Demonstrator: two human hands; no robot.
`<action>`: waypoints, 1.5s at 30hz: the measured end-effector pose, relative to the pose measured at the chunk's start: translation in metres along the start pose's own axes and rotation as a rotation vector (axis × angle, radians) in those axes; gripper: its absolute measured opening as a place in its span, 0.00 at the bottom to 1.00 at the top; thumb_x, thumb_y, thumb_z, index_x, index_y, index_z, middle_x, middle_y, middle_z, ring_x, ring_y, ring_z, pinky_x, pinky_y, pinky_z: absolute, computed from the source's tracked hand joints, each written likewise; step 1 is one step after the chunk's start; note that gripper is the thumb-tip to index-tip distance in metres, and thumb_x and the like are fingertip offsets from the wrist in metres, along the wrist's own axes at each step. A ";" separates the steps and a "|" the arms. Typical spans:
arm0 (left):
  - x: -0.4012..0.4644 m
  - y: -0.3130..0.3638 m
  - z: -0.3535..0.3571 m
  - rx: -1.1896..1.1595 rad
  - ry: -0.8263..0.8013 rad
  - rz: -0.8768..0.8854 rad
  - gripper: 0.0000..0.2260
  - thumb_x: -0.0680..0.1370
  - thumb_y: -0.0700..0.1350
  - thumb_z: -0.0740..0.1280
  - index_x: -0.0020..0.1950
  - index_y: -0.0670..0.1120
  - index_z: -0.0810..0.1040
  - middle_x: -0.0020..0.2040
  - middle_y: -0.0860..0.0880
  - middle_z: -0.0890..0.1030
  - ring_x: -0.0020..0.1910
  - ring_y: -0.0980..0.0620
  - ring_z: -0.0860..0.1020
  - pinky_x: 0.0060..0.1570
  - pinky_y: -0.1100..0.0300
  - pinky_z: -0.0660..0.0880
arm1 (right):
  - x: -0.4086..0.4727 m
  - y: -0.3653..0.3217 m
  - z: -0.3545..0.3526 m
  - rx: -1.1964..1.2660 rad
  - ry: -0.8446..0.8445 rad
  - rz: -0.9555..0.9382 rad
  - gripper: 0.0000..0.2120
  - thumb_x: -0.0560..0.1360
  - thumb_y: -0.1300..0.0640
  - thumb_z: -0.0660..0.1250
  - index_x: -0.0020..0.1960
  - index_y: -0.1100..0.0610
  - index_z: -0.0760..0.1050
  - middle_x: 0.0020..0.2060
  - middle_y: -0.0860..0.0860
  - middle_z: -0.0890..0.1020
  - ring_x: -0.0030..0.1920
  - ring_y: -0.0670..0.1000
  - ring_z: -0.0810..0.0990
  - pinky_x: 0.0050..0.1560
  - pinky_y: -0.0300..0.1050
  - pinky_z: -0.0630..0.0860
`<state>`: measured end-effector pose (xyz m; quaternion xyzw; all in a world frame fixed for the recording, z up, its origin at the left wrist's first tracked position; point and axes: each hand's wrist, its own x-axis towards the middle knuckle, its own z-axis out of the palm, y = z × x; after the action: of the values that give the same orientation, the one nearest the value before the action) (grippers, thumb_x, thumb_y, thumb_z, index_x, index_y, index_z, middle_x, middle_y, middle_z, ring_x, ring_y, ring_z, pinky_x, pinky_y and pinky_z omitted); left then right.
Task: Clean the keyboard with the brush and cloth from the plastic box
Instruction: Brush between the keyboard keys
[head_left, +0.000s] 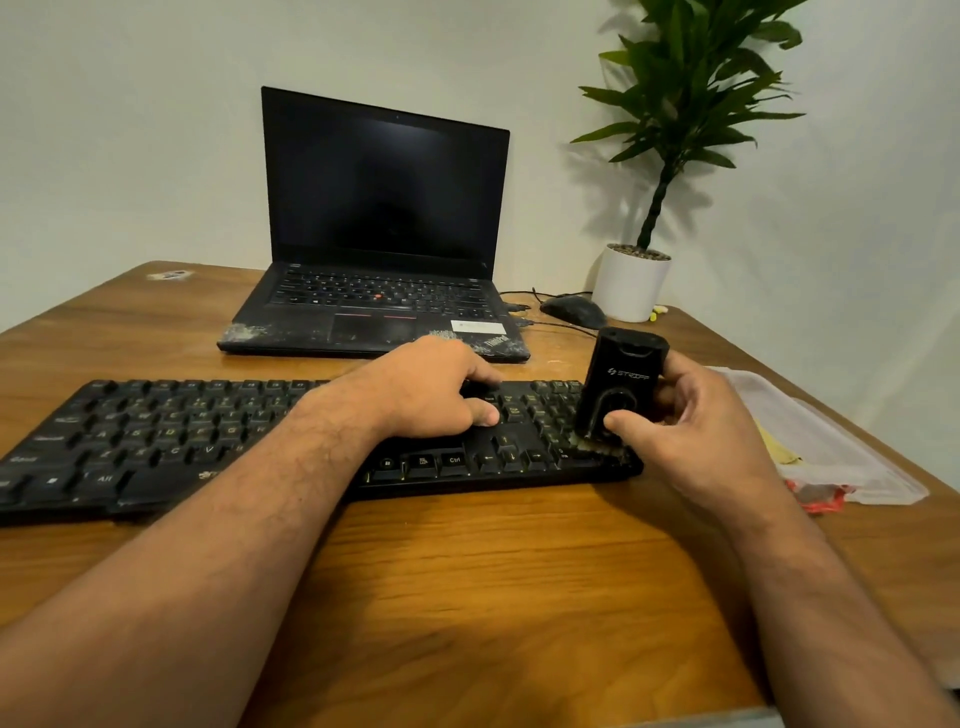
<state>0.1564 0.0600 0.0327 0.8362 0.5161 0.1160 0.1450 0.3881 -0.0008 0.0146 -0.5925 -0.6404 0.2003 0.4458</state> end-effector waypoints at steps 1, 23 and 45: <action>0.000 0.000 0.000 -0.003 -0.002 0.000 0.21 0.78 0.53 0.69 0.71 0.57 0.73 0.69 0.54 0.76 0.66 0.54 0.74 0.64 0.57 0.67 | 0.000 -0.001 0.000 -0.011 0.010 -0.002 0.26 0.71 0.60 0.76 0.65 0.43 0.75 0.54 0.46 0.84 0.58 0.48 0.81 0.60 0.59 0.79; -0.002 0.001 -0.001 -0.028 -0.002 0.000 0.21 0.78 0.52 0.69 0.71 0.57 0.74 0.69 0.55 0.76 0.66 0.55 0.74 0.65 0.59 0.66 | 0.000 -0.001 0.000 -0.096 0.106 0.031 0.26 0.73 0.62 0.73 0.67 0.46 0.72 0.54 0.45 0.82 0.56 0.47 0.80 0.58 0.51 0.79; -0.002 -0.001 0.001 -0.027 0.017 0.010 0.22 0.77 0.53 0.70 0.70 0.57 0.74 0.68 0.55 0.77 0.65 0.55 0.75 0.63 0.60 0.67 | 0.024 -0.021 0.012 -0.089 -0.105 0.009 0.24 0.74 0.60 0.74 0.67 0.47 0.73 0.54 0.44 0.83 0.53 0.45 0.81 0.45 0.36 0.74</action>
<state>0.1554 0.0584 0.0312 0.8357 0.5115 0.1309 0.1514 0.3686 0.0207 0.0324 -0.6032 -0.6686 0.2044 0.3839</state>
